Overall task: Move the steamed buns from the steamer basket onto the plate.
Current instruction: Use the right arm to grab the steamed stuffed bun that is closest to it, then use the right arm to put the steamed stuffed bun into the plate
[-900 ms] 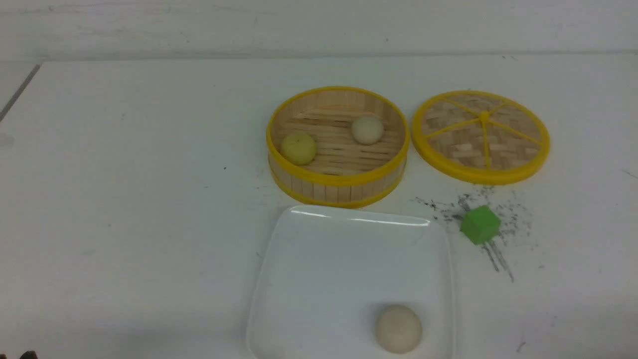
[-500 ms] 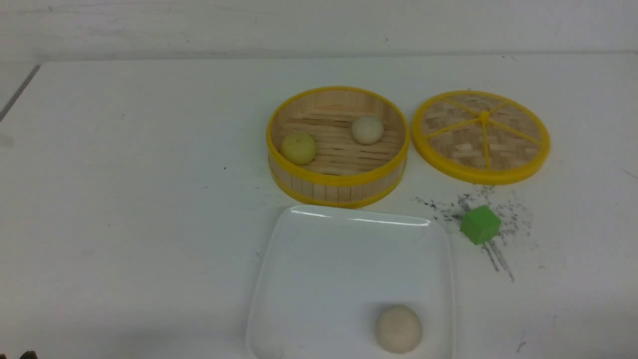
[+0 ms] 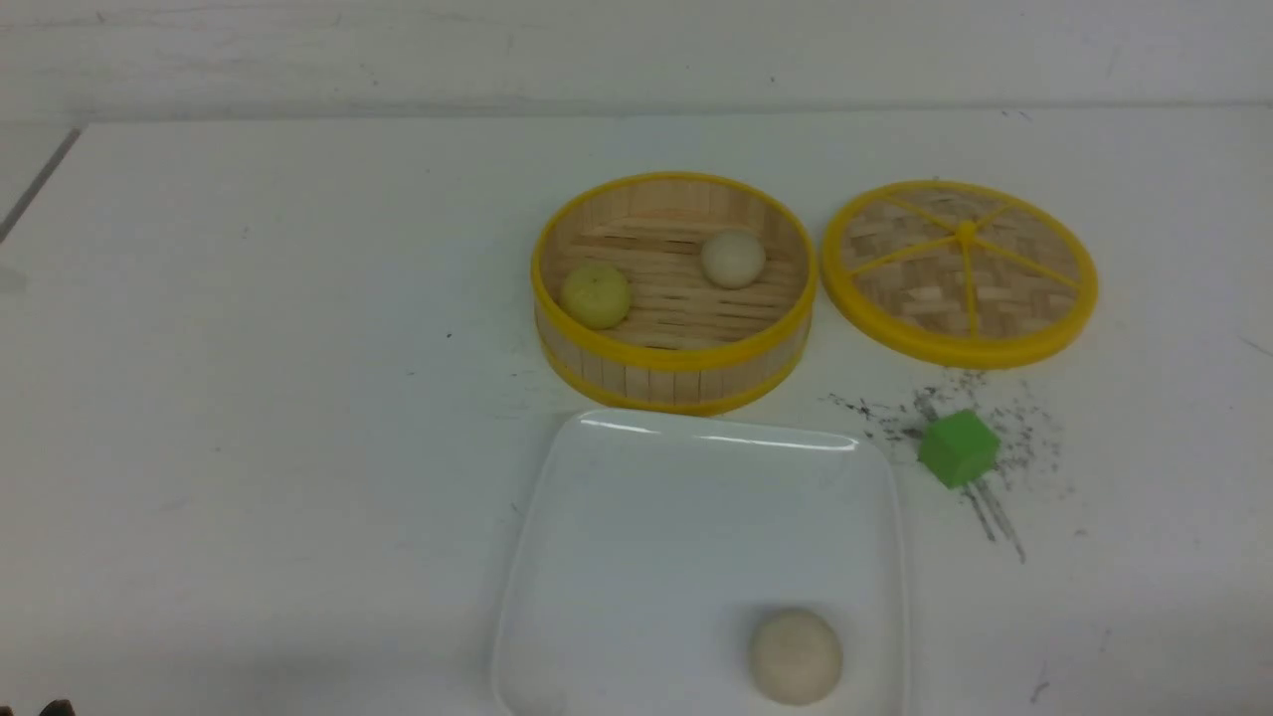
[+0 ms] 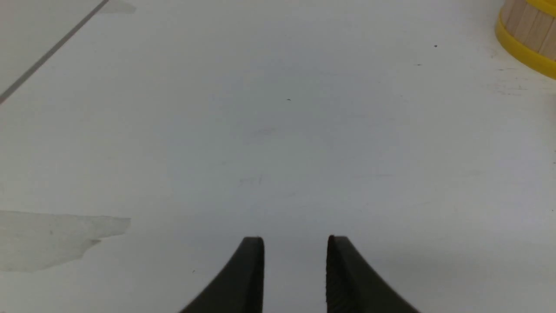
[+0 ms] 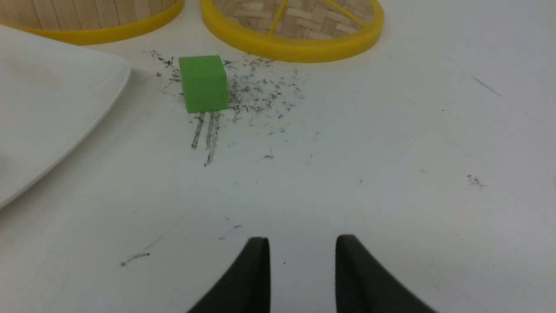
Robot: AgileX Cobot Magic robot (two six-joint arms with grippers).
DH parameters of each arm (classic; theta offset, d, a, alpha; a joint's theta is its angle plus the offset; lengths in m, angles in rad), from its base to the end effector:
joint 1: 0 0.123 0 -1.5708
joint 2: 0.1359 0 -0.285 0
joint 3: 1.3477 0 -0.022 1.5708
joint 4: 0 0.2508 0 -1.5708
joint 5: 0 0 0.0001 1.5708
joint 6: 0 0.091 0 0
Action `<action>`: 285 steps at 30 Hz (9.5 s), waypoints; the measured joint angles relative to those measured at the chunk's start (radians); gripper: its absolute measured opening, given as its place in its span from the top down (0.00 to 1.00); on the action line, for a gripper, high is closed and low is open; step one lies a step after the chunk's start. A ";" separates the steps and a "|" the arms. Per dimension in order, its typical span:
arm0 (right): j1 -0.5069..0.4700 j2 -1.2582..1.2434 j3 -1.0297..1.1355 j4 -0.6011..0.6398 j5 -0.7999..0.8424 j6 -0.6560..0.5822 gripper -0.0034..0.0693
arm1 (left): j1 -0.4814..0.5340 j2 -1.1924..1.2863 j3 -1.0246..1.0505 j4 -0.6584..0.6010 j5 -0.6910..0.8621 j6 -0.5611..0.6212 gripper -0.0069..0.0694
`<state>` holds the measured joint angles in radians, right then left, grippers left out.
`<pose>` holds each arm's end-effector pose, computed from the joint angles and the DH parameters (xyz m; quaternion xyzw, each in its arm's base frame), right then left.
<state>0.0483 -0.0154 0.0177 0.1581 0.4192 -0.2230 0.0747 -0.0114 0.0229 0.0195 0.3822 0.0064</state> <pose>0.0506 0.0083 0.1710 -0.0701 0.8103 0.0173 0.5815 0.0522 0.0046 0.1717 -0.0224 0.8064 0.0322 0.5900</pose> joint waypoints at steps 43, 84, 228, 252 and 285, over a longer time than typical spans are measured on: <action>0.000 0.000 -0.148 0.348 -0.067 0.053 0.62 | 0.000 0.000 0.000 0.000 0.000 0.000 0.59; 0.000 0.000 -0.273 0.572 0.103 -0.043 0.62 | 0.000 0.000 0.007 -0.048 -0.071 0.000 0.59; 0.237 2.138 -2.444 0.151 0.836 -0.091 0.93 | 0.000 0.402 -0.623 -0.621 0.190 0.344 0.60; 0.242 1.843 -1.474 0.383 0.775 -0.330 0.93 | 0.000 0.402 -0.623 -0.628 0.192 0.344 0.59; 0.250 1.896 -1.269 0.594 0.578 -0.636 0.64 | 0.000 0.402 -0.623 -0.649 0.243 0.343 0.59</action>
<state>0.2979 1.8807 -1.2515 0.7519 0.9971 -0.8591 0.0747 0.3910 -0.6003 -0.6294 0.6256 0.3495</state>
